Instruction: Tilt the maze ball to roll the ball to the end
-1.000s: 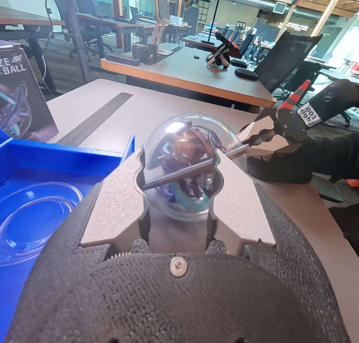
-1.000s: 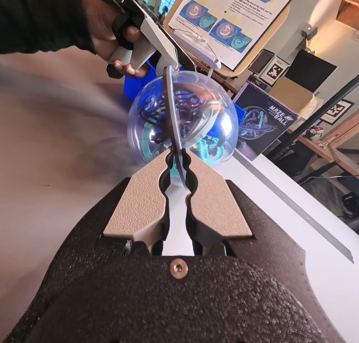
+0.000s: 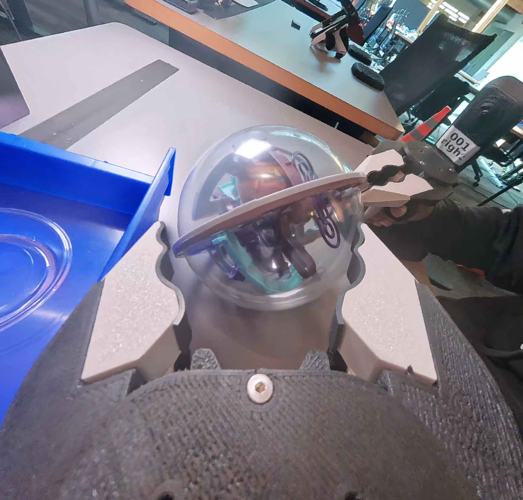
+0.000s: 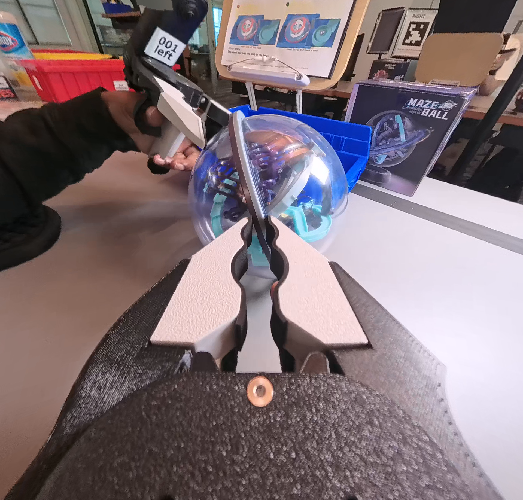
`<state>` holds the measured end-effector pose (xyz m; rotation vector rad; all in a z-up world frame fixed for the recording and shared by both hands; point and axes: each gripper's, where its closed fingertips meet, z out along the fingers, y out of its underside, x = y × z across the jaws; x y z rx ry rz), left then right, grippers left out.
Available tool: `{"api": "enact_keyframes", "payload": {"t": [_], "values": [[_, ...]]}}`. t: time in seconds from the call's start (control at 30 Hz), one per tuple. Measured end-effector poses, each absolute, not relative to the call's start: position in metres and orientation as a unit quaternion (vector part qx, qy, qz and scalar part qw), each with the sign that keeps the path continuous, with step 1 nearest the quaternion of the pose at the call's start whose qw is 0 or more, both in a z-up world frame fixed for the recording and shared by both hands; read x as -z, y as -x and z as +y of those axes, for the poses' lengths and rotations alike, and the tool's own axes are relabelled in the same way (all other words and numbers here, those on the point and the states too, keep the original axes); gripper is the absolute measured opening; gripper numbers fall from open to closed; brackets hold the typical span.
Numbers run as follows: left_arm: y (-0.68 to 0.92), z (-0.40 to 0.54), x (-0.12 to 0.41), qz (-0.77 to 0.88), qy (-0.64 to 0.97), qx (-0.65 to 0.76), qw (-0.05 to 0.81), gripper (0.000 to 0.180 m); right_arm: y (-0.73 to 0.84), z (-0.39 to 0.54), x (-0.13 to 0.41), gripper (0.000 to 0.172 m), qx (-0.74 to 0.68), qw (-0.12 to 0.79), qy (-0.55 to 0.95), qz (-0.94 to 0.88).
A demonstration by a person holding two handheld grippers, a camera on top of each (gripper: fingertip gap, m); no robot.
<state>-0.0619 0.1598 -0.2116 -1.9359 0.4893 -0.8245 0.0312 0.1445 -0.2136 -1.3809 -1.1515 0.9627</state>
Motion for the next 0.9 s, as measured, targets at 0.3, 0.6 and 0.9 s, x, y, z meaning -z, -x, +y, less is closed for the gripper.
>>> {"api": "enact_keyframes", "payload": {"t": [0.3,0.6,0.9], "values": [[0.056,0.159,0.209,0.217,0.785,0.329,0.479,0.121,-0.028,0.142,0.213,0.006,-0.388,0.532,0.578,-0.482],[0.052,0.154,0.218,0.258,0.794,0.292,0.467,0.136,-0.016,0.121,0.214,0.006,-0.318,0.564,0.578,-0.496],[0.052,0.145,0.216,0.292,0.781,0.286,0.472,0.144,-0.003,0.093,0.219,0.006,-0.292,0.579,0.577,-0.497]]}}
